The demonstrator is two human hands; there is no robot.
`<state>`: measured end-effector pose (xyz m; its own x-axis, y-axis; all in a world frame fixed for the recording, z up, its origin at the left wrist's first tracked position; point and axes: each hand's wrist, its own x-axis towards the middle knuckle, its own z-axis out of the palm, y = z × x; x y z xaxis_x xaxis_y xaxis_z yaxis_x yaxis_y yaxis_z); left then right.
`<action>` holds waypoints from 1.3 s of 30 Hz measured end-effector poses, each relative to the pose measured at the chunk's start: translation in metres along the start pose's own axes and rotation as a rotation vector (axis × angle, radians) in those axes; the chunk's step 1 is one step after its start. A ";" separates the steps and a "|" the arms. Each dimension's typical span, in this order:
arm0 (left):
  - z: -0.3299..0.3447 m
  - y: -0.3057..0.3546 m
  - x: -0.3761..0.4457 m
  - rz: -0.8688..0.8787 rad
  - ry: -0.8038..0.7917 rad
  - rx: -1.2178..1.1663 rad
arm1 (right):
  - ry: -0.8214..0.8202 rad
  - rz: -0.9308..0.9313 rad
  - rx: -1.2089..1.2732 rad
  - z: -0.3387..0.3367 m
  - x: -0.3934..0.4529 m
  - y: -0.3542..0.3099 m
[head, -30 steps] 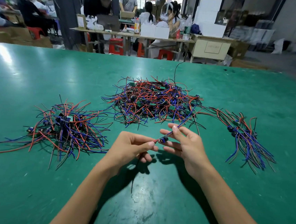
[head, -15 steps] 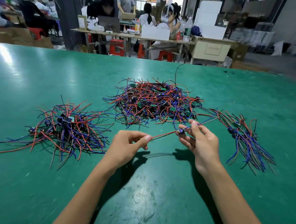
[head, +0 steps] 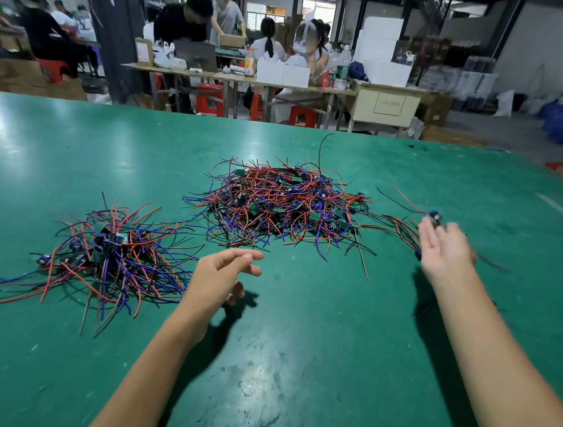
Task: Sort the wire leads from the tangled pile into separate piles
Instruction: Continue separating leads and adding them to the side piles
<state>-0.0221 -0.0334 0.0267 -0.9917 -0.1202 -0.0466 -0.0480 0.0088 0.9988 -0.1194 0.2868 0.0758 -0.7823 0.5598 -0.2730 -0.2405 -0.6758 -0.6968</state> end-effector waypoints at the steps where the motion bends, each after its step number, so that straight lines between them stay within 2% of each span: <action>1: 0.000 0.000 0.000 -0.001 -0.003 0.003 | -0.007 0.068 -0.040 -0.007 0.003 0.003; 3: 0.001 -0.001 0.001 -0.006 -0.003 0.020 | -0.006 0.167 -0.087 -0.018 0.003 0.009; 6: 0.001 -0.002 0.000 -0.007 0.000 0.058 | -0.021 0.088 -0.253 -0.026 -0.003 0.022; 8: 0.002 -0.003 0.000 -0.002 -0.003 0.079 | -0.083 -0.132 -0.632 -0.025 -0.011 0.034; 11: 0.002 -0.003 -0.001 0.007 -0.006 0.104 | -0.220 -0.511 -1.442 -0.027 -0.016 0.059; 13: 0.003 -0.004 -0.002 0.011 -0.005 0.116 | -0.249 -0.596 -1.692 -0.032 -0.018 0.073; 17: 0.005 -0.004 -0.002 0.030 0.002 0.137 | -0.212 -0.767 -1.746 -0.033 -0.028 0.084; 21: 0.010 -0.006 -0.003 0.055 -0.007 0.172 | -0.238 -0.755 -1.911 -0.030 -0.045 0.087; 23: 0.012 -0.006 -0.004 0.060 -0.013 0.194 | -0.301 -0.659 -1.874 -0.030 -0.057 0.091; 27: 0.015 -0.007 -0.004 0.071 -0.008 0.203 | -0.448 -0.420 -1.590 -0.025 -0.084 0.098; 31: 0.018 -0.011 -0.002 0.108 0.005 0.249 | -0.591 -0.423 -1.640 -0.027 -0.101 0.109; 35: 0.022 -0.016 -0.004 0.251 0.027 0.424 | -0.902 -0.374 -1.480 -0.028 -0.105 0.108; 36: 0.023 -0.017 -0.005 0.317 0.019 0.486 | -0.928 -0.410 -1.429 -0.027 -0.104 0.107; 38: 0.025 -0.019 -0.006 0.437 -0.025 0.632 | -0.832 -0.566 -1.370 -0.027 -0.098 0.108; 39: 0.026 -0.020 -0.007 0.471 -0.051 0.694 | -0.781 -0.663 -1.418 -0.029 -0.093 0.108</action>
<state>-0.0173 -0.0073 0.0070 -0.9298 0.0941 0.3558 0.3264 0.6573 0.6793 -0.0559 0.1757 0.0073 -0.9394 -0.0865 0.3318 -0.2954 0.6955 -0.6550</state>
